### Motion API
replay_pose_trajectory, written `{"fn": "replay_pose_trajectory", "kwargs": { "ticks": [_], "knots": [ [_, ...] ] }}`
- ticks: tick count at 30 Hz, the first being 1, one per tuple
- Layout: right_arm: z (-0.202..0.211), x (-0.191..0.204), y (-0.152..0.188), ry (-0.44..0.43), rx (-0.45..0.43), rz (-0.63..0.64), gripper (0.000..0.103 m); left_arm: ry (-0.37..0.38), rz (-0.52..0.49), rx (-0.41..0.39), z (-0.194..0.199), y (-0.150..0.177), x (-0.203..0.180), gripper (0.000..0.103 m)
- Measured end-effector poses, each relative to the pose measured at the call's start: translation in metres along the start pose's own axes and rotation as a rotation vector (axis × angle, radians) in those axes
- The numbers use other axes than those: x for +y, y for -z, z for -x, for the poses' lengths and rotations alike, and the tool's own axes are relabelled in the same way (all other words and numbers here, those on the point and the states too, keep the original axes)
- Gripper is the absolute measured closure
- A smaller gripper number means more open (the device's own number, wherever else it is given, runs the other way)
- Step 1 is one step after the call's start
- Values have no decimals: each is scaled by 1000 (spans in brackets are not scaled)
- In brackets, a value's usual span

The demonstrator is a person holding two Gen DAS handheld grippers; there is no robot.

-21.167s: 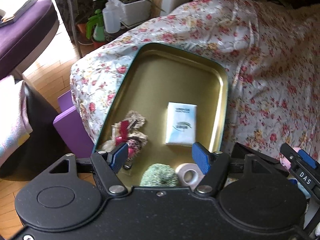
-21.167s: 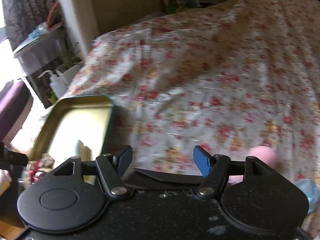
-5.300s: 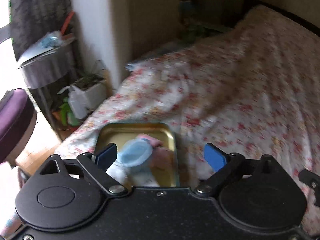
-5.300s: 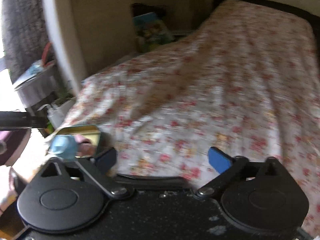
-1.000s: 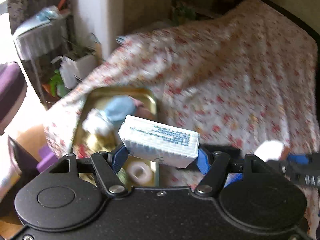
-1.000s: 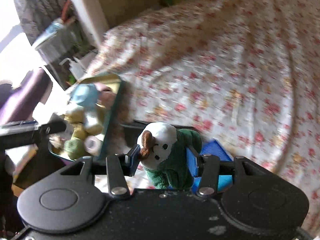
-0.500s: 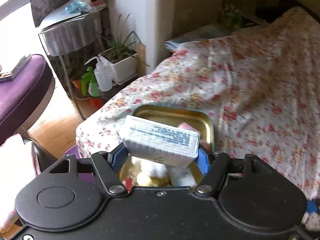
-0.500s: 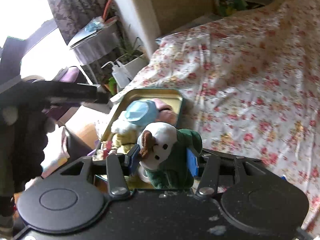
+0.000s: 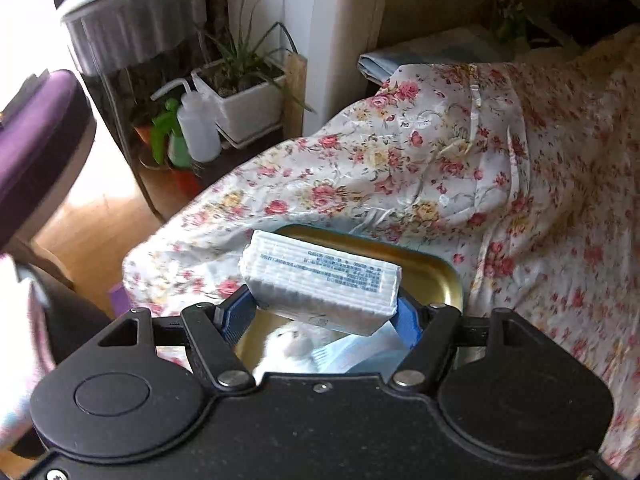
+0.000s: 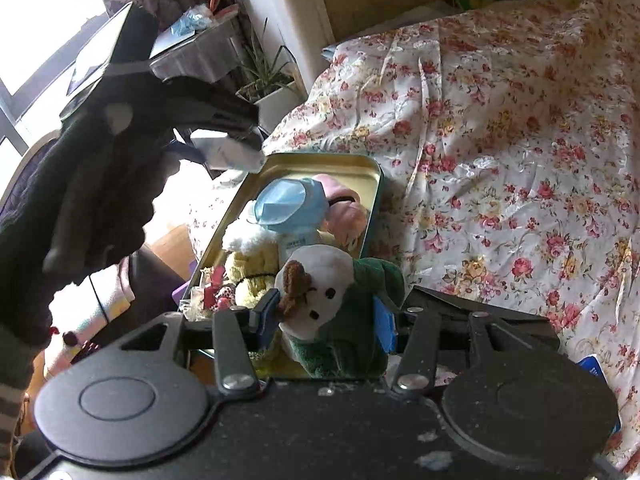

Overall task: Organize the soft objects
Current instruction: 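Open both grippers to drop the tissue pack and plush toy into the tray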

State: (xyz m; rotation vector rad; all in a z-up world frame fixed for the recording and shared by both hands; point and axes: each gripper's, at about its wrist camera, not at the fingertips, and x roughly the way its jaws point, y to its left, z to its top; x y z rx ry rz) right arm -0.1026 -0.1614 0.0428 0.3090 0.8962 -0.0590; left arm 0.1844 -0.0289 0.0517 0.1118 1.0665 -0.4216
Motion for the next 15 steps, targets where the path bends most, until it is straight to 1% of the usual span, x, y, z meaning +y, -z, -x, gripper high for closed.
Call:
{"fn": "replay_pose_trajectory", "kwargs": {
  "ticks": [4,8,12,15],
  "knots": [
    [-2,-2,1,-4,5,-4,55,4,44,-11,3,0,2,31],
    [-4,-1,-2,-9,-5,-9,55,-22,15,-55,17,5,-2,30],
    [-7,6,-6,-7,-18,2,54,-28,17,-75,30,6,-2,30],
    [-13,13,-13,-15,-32,13,54,-50,3,-78,40,12,-4,26]
  ]
}}
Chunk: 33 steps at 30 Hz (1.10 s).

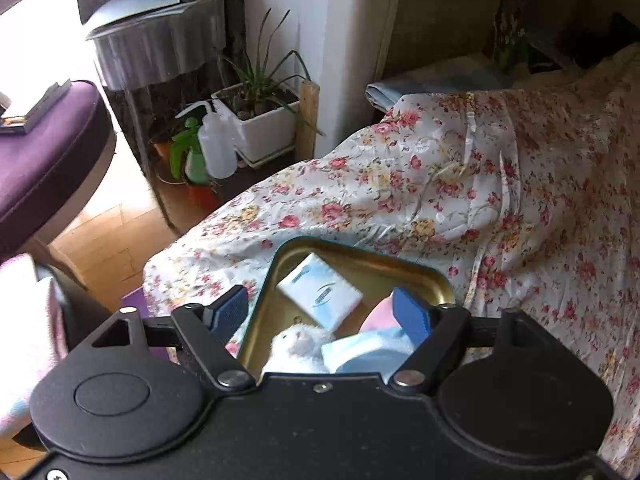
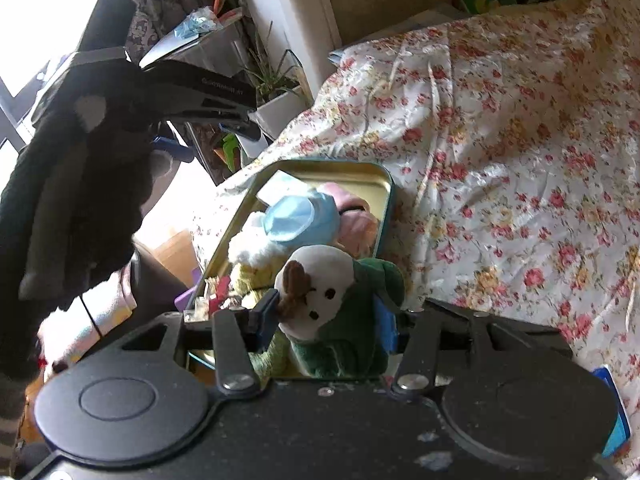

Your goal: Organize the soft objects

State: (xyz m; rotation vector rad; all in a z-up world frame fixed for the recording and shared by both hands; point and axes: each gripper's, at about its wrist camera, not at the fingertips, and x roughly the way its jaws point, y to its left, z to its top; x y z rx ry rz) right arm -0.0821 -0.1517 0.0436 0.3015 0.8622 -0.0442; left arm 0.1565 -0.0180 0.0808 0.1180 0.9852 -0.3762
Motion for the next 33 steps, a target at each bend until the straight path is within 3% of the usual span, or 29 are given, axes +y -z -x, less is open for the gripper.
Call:
{"fn": "replay_pose_trajectory", "kwargs": {
  "ticks": [5,10,13,23,28,33],
  "knots": [
    [-23,17,-11,-27,6,29,52,-24,-28,-28,19,18,-1,24],
    [-37,32,-10,-10,-14,65,42,-60,-41,-59,37,34,2,24],
    [-38,31,-6,0,-12,58,42,-71,-40,-72,45,43,4,16],
    [-12,10,23,119,-49,64,40,-112,-18,-131,74,86,9,11],
    [11,5,40,188,-88,38,33,-172,-21,-165,90,111,12,6],
    [33,11,64,249,-134,45,24,-179,1,-193,105,142,14,5]
  ]
}}
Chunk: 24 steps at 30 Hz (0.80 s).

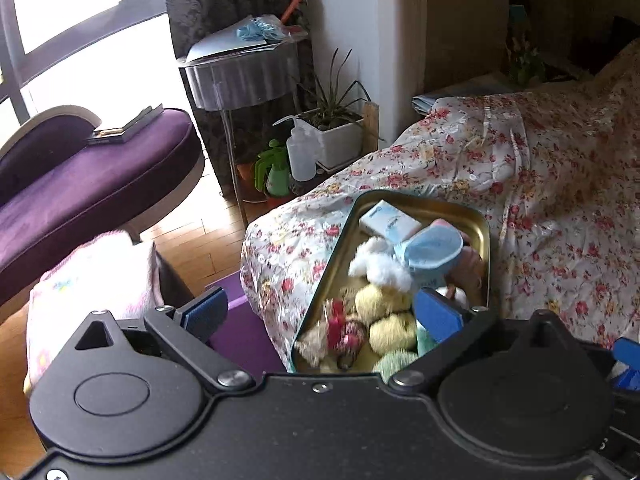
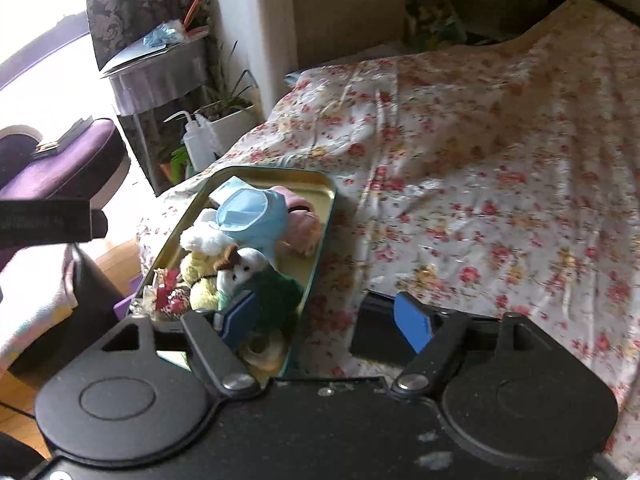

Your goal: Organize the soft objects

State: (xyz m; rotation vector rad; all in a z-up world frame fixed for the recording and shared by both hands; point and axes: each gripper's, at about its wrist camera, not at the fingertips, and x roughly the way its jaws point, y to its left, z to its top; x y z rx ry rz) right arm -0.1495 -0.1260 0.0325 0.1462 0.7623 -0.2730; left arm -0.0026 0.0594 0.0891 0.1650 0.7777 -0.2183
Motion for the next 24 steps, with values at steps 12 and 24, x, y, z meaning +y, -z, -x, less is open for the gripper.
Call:
{"fn": "replay_pose_trajectory", "kwargs": {
  "ticks": [12,24],
  "knots": [
    [12,-1,44,21,-38,-10,16,8,67,55,-13,62,9,5],
    [-41,-5,20,-6,-5,72,14,0,77,110,-34,77,0,5]
  ]
}}
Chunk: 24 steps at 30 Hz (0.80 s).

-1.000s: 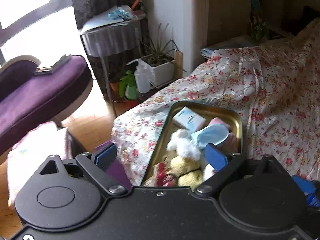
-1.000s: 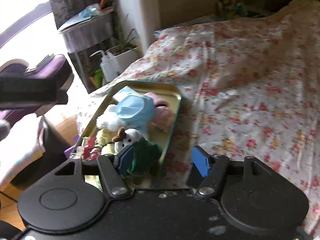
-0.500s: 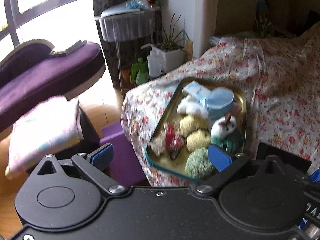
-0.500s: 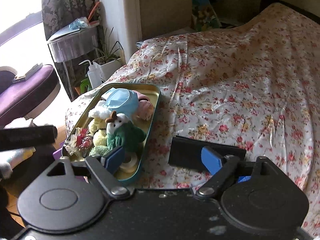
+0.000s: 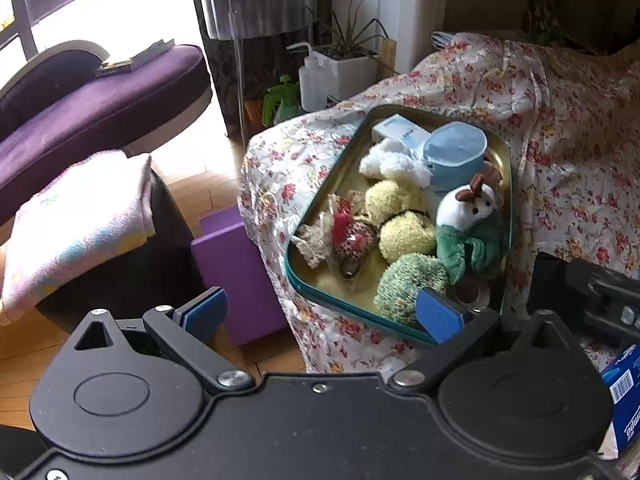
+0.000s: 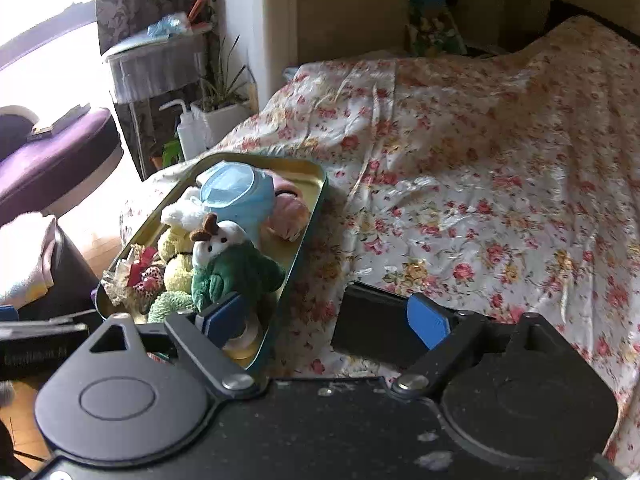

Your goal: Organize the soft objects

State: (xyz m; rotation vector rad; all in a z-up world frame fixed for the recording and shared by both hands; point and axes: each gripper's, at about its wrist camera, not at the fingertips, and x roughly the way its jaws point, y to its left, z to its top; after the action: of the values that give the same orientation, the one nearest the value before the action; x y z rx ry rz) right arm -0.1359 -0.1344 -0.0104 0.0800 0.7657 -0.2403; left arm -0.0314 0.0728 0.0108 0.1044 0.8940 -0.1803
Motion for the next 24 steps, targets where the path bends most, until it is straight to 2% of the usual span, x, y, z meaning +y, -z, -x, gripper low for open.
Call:
{"fn": "replay_pose_trajectory", "kwargs": {
  "ticks": [7,12,17,24],
  "knots": [
    [-23,-4,1,-14,-8,28,14,11,18,26,-9,1,-6,5],
    [-33,-14,13,-24,32,11,14,-14,13,17,-13,4,-12,5],
    [-29,-23,15,-20,17,-14,14,-11,12,42,-17,6,-16,5],
    [-24,-27,15,-17,6,-33,12,-37,-17,36,-16,10,-21,5]
  ]
}}
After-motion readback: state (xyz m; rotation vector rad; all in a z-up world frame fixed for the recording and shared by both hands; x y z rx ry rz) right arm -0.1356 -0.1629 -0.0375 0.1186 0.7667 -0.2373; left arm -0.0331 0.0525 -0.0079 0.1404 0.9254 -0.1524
